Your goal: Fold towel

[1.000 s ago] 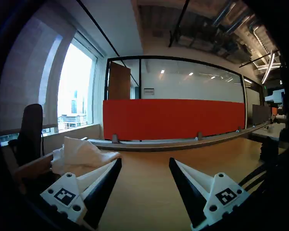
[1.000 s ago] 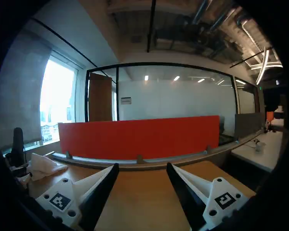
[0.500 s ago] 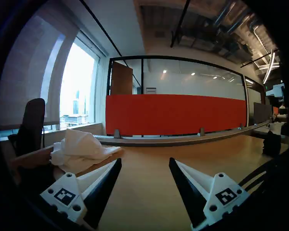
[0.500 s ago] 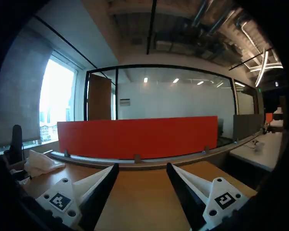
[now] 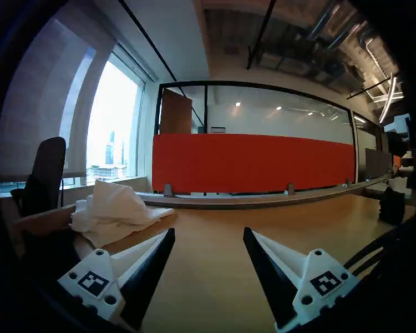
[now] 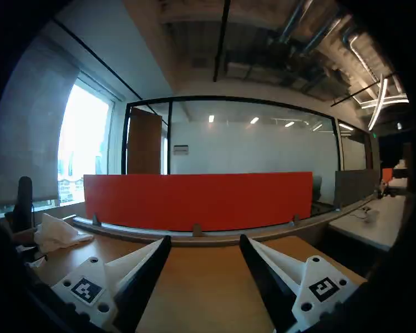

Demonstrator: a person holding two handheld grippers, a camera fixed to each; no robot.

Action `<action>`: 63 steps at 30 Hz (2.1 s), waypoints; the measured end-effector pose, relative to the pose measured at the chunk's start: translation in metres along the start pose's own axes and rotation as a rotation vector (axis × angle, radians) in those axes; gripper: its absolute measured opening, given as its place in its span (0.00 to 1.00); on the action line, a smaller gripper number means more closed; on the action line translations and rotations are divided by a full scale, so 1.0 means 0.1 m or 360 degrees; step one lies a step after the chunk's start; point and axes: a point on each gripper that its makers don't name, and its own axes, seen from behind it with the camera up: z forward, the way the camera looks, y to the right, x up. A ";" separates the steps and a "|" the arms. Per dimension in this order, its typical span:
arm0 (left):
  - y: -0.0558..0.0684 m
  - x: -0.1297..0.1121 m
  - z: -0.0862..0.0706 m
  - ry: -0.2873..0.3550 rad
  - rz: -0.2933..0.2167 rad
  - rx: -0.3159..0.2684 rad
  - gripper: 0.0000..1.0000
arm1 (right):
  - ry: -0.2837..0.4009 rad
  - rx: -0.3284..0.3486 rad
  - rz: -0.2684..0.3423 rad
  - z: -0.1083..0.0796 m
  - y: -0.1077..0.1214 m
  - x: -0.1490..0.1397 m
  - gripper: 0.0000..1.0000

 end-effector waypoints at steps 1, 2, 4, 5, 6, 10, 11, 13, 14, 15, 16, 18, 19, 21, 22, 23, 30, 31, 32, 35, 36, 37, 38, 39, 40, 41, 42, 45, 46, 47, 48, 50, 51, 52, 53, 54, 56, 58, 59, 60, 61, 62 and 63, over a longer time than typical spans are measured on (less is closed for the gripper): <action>0.00 -0.01 0.00 -0.0004 0.0003 0.0001 0.91 | 0.0000 0.0000 0.0000 0.00 0.00 0.00 0.96; 0.01 -0.02 0.00 -0.0007 0.0006 0.0001 0.91 | 0.0000 0.0000 0.0000 -0.01 0.01 0.01 0.96; 0.01 -0.05 0.00 -0.0016 0.0015 0.0002 0.91 | -0.0001 -0.0001 -0.0003 -0.01 0.01 0.02 0.96; 0.02 -0.05 0.00 -0.0021 0.0020 0.0002 0.91 | -0.0001 -0.0002 -0.0005 -0.02 0.01 0.02 0.96; 0.02 -0.06 0.00 -0.0025 0.0026 0.0002 0.91 | 0.0000 -0.0003 -0.0007 -0.02 0.02 0.03 0.96; 0.01 -0.07 0.01 -0.0025 0.0026 0.0003 0.91 | 0.0001 -0.0006 -0.0006 -0.02 0.02 0.05 0.96; 0.01 -0.07 0.01 -0.0025 0.0025 0.0005 0.91 | 0.0001 -0.0005 -0.0003 -0.02 0.02 0.05 0.96; 0.00 -0.07 0.02 -0.0026 0.0025 0.0008 0.91 | 0.0002 -0.0002 0.0000 -0.02 0.01 0.05 0.96; 0.00 -0.07 0.02 -0.0026 0.0025 0.0008 0.91 | 0.0002 -0.0001 0.0001 -0.01 0.01 0.05 0.96; 0.00 -0.07 0.02 -0.0026 0.0026 0.0008 0.91 | 0.0002 0.0001 0.0001 -0.01 0.01 0.05 0.96; 0.00 -0.07 0.02 -0.0026 0.0026 0.0008 0.91 | 0.0003 0.0002 0.0000 -0.01 0.00 0.06 0.96; 0.01 -0.07 0.02 -0.0025 0.0026 0.0007 0.91 | 0.0005 0.0005 -0.0004 -0.01 0.00 0.07 0.95; 0.01 -0.07 0.02 -0.0025 0.0027 0.0008 0.91 | 0.0006 0.0004 -0.0005 -0.01 -0.01 0.08 0.95; 0.01 -0.07 0.02 -0.0026 0.0029 0.0011 0.91 | 0.0007 0.0004 -0.0007 -0.01 -0.01 0.09 0.96; 0.01 -0.07 0.01 -0.0026 0.0029 0.0012 0.91 | 0.0008 0.0005 -0.0008 0.00 -0.01 0.10 0.96; 0.01 -0.07 0.01 -0.0026 0.0029 0.0013 0.91 | 0.0009 0.0007 -0.0008 0.00 0.00 0.10 0.96; 0.00 -0.08 0.02 -0.0029 0.0031 0.0015 0.91 | 0.0012 0.0012 -0.0011 0.01 0.02 0.08 0.95; 0.00 -0.09 0.02 -0.0029 0.0031 0.0015 0.91 | 0.0013 0.0014 -0.0014 0.02 0.02 0.08 0.96; 0.00 -0.09 0.02 -0.0029 0.0031 0.0015 0.91 | 0.0013 0.0016 -0.0017 0.02 0.02 0.07 0.96; 0.00 -0.09 0.02 -0.0029 0.0031 0.0015 0.92 | 0.0021 0.0026 -0.0033 0.03 0.01 0.09 0.96; 0.00 -0.09 0.02 -0.0029 0.0031 0.0015 0.92 | 0.0024 0.0030 -0.0039 0.03 0.01 0.09 0.96; 0.00 -0.09 0.02 -0.0029 0.0031 0.0015 0.92 | 0.0030 0.0038 -0.0056 0.03 -0.01 0.09 0.96; 0.00 -0.09 0.02 -0.0030 0.0031 0.0015 0.92 | 0.0036 0.0045 -0.0070 0.03 -0.02 0.09 0.96; 0.00 -0.09 0.02 -0.0030 0.0031 0.0014 0.92 | 0.0042 0.0051 -0.0084 0.03 -0.03 0.09 0.96; 0.00 -0.09 0.02 -0.0030 0.0031 0.0014 0.92 | 0.0045 0.0056 -0.0096 0.03 -0.03 0.08 0.96; 0.00 -0.09 0.02 -0.0030 0.0031 0.0015 0.92 | 0.0049 0.0059 -0.0106 0.03 -0.03 0.08 0.96; 0.00 -0.09 0.02 -0.0030 0.0031 0.0015 0.92 | 0.0052 0.0063 -0.0117 0.03 -0.03 0.07 0.96; 0.01 -0.09 0.02 -0.0030 0.0031 0.0015 0.92 | 0.0060 0.0069 -0.0106 0.04 -0.03 0.01 0.96; 0.01 -0.09 0.02 -0.0030 0.0031 0.0015 0.92 | 0.0059 0.0068 -0.0096 0.04 -0.02 -0.03 0.96; 0.01 -0.09 0.02 -0.0030 0.0031 0.0015 0.92 | 0.0058 0.0068 -0.0087 0.04 -0.01 -0.07 0.96; 0.01 -0.09 0.02 -0.0030 0.0031 0.0015 0.92 | 0.0058 0.0067 -0.0078 0.04 0.00 -0.10 0.96; 0.01 -0.10 0.02 -0.0030 0.0031 0.0015 0.92 | 0.0050 0.0058 -0.0062 0.04 0.05 -0.20 0.96; 0.01 -0.10 0.01 -0.0030 0.0031 0.0015 0.92 | 0.0046 0.0053 -0.0054 0.04 0.08 -0.24 0.96; 0.01 -0.10 0.01 -0.0029 0.0031 0.0015 0.92 | 0.0045 0.0044 -0.0051 0.04 0.11 -0.29 0.96; 0.01 -0.10 0.01 -0.0029 0.0031 0.0015 0.92 | 0.0043 0.0036 -0.0048 0.04 0.15 -0.34 0.96; 0.01 -0.10 0.01 -0.0029 0.0031 0.0015 0.92 | 0.0042 0.0027 -0.0045 0.05 0.18 -0.38 0.96; 0.01 -0.10 0.01 -0.0029 0.0031 0.0015 0.92 | 0.0040 0.0022 -0.0037 0.04 0.23 -0.49 0.96; 0.01 -0.10 0.01 -0.0029 0.0031 0.0015 0.92 | 0.0035 0.0022 -0.0028 0.03 0.27 -0.59 0.97; 0.01 -0.10 0.01 -0.0029 0.0031 0.0015 0.92 | 0.0032 0.0025 -0.0023 0.03 0.29 -0.64 0.98; 0.01 -0.10 0.01 -0.0029 0.0030 0.0015 0.92 | 0.0028 0.0027 -0.0017 0.03 0.30 -0.69 0.98; 0.01 -0.10 0.01 -0.0029 0.0031 0.0015 0.92 | 0.0023 0.0025 -0.0009 0.02 0.33 -0.74 0.99; 0.01 -0.10 0.01 -0.0029 0.0031 0.0015 0.92 | 0.0019 0.0024 -0.0002 0.02 0.35 -0.78 0.99; 0.01 -0.10 0.01 -0.0029 0.0031 0.0015 0.92 | 0.0015 0.0023 0.0005 0.02 0.37 -0.82 0.99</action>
